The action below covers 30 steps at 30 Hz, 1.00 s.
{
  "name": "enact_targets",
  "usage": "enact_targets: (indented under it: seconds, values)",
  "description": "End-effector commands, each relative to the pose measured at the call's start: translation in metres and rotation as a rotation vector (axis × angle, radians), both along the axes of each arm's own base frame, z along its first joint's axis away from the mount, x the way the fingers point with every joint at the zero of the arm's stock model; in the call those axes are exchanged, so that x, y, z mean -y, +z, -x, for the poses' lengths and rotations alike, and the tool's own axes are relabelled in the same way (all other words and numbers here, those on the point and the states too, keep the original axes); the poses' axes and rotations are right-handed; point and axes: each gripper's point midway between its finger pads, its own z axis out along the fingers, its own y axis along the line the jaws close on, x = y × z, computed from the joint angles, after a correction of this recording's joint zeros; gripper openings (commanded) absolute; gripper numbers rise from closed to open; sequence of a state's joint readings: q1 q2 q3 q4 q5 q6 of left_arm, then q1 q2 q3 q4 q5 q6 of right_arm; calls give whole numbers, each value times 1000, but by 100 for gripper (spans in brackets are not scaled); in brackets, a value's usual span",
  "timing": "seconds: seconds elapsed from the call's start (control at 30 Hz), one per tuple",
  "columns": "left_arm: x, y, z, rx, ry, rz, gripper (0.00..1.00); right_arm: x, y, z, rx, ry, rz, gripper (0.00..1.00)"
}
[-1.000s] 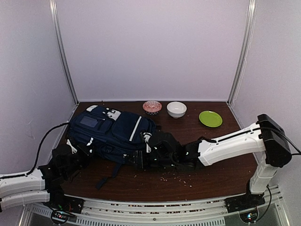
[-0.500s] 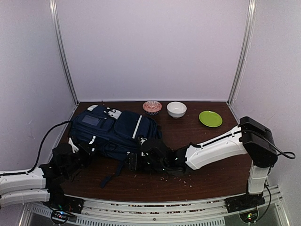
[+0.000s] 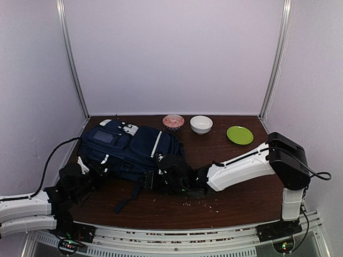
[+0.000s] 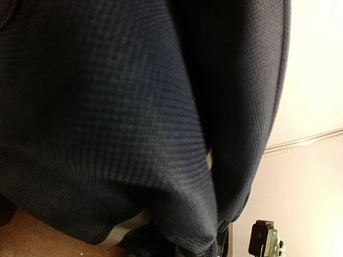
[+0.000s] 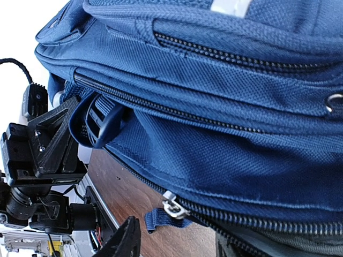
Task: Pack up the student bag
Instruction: Zip the student bag at the center of the board.
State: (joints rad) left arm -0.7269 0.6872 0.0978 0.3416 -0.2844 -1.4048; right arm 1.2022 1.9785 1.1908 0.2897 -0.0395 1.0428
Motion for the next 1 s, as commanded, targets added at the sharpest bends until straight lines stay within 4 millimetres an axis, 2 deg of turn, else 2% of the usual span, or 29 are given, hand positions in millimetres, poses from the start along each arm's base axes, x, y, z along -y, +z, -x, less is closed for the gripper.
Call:
enact_targets:
  seconds: [0.0, 0.43, 0.63, 0.97]
  values:
    - [9, 55, -4, 144, -19, 108, 0, -8, 9, -14, -11, -24, -64, 45]
    - [6, 53, -3, 143, -12, 102, 0, -9, 7, -17, -20, -29, -67, 26]
    - [6, 55, -2, 147, -12, 111, 0, 1, -4, -21, -41, -66, -51, 45]
    - [9, 66, -2, 160, -27, 132, 0, 3, -7, -31, -33, -52, -111, 48]
